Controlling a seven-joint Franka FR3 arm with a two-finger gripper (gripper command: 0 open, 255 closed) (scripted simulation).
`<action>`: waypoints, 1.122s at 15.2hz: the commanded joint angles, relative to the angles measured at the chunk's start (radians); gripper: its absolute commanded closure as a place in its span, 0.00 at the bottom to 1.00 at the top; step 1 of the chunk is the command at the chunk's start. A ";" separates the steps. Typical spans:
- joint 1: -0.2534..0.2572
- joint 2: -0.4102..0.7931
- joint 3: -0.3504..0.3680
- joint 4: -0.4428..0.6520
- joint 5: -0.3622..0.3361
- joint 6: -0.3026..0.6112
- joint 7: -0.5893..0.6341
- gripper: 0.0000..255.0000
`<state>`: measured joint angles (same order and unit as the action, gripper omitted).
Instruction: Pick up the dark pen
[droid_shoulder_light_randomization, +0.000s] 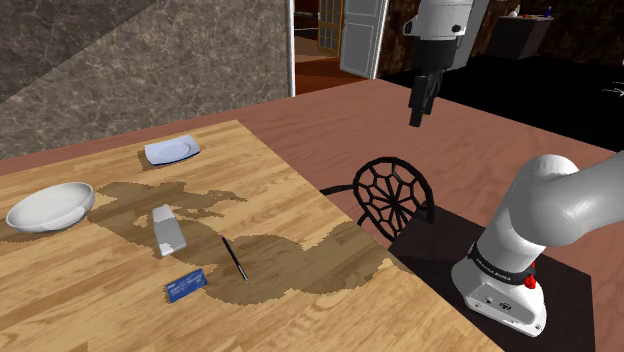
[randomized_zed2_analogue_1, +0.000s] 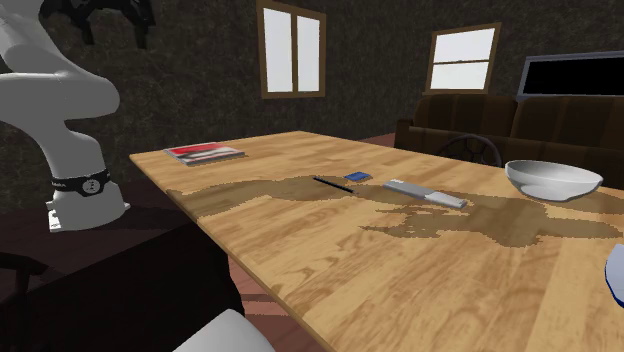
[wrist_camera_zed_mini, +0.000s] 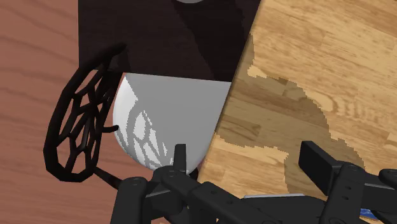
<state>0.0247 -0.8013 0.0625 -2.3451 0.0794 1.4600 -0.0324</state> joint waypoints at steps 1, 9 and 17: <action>0.000 0.000 0.000 0.000 0.000 0.000 0.000 0.00; 0.034 0.145 0.154 -0.041 0.108 0.174 0.167 0.00; 0.055 0.372 0.303 0.001 0.165 0.354 0.332 0.00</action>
<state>0.0765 -0.4557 0.3482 -2.3511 0.2388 1.7940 0.2774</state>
